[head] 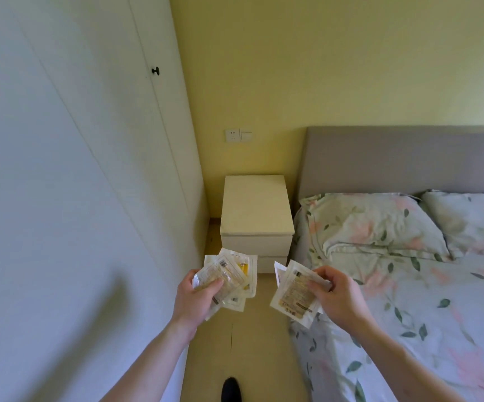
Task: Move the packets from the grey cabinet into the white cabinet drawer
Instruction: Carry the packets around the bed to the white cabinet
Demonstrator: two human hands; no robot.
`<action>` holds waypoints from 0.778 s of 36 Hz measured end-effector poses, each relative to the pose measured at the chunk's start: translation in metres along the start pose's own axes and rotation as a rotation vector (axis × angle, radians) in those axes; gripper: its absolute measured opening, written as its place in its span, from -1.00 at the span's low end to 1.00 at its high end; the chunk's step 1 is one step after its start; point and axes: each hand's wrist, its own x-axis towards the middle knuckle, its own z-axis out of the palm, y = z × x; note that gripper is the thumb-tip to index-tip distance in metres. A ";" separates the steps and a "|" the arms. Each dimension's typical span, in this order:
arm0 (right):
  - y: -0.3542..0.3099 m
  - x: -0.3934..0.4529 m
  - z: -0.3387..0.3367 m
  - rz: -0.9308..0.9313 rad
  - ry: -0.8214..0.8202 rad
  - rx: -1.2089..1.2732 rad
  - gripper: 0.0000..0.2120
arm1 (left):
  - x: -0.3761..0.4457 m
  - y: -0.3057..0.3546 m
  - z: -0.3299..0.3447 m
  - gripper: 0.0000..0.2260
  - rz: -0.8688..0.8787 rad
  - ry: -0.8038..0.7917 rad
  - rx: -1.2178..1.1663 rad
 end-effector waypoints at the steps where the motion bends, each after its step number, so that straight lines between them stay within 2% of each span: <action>1: -0.002 0.014 0.002 0.021 0.006 -0.006 -0.88 | 0.018 0.004 0.002 -0.83 -0.012 -0.008 0.001; 11: -0.002 0.137 0.007 0.200 0.064 0.039 -0.90 | 0.176 0.036 0.043 -0.81 -0.115 -0.052 0.091; 19: 0.013 0.254 -0.005 0.312 0.026 0.063 -0.90 | 0.288 0.052 0.100 -0.75 -0.180 -0.005 0.107; 28: 0.038 0.425 -0.001 0.447 -0.067 0.077 -0.90 | 0.406 0.056 0.158 -0.80 -0.256 0.053 0.208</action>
